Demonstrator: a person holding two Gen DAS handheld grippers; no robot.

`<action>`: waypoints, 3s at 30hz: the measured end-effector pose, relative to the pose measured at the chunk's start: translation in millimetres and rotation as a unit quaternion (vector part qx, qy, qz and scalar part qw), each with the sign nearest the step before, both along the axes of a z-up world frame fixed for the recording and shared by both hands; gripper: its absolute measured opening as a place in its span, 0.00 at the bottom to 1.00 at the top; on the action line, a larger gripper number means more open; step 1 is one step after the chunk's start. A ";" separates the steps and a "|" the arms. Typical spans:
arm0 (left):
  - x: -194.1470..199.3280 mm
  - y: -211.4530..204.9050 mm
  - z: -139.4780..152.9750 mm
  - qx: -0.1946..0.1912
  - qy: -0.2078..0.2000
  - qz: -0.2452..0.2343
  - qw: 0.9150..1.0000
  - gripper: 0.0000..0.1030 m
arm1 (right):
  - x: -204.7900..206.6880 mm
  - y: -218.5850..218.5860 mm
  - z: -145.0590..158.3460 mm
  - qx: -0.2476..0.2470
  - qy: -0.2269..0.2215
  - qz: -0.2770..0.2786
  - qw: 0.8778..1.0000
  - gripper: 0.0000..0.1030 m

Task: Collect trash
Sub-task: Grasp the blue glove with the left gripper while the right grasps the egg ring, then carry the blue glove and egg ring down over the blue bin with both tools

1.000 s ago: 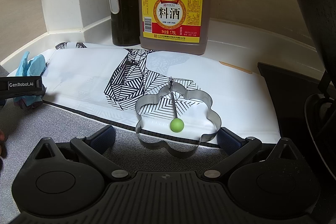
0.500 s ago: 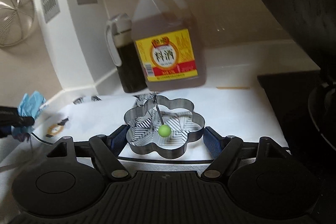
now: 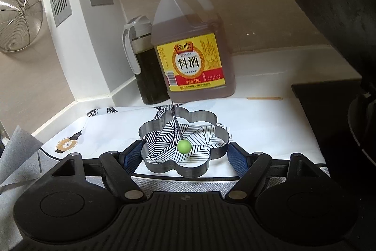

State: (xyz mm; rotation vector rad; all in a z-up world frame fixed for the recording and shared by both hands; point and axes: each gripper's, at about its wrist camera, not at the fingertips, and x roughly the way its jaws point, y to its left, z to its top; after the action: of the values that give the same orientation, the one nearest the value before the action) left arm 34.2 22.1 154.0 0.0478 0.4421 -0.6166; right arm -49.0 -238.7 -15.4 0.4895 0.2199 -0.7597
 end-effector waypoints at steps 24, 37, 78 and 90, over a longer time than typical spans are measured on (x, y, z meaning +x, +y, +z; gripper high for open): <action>-177.8 181.1 -34.6 -0.048 -0.020 0.083 0.995 0.39 | -172.4 238.2 52.3 -0.159 -0.013 0.186 0.969 0.77; -211.0 195.4 -96.8 -0.013 0.018 0.075 0.997 0.39 | -190.6 305.2 -1.1 -0.125 0.107 0.258 0.952 0.77; -182.3 180.9 -146.1 0.042 0.115 0.060 0.991 0.39 | -145.6 353.9 -48.8 -0.116 0.237 0.346 0.901 0.77; -162.7 170.2 -168.2 0.050 0.149 0.058 0.986 0.39 | -125.9 352.5 -68.2 -0.108 0.271 0.350 0.890 0.77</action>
State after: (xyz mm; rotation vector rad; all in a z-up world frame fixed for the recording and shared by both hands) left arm -128.5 192.3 -14.3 0.0251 0.7607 -0.4869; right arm -175.0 113.9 -83.6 -0.0459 0.7802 -0.1817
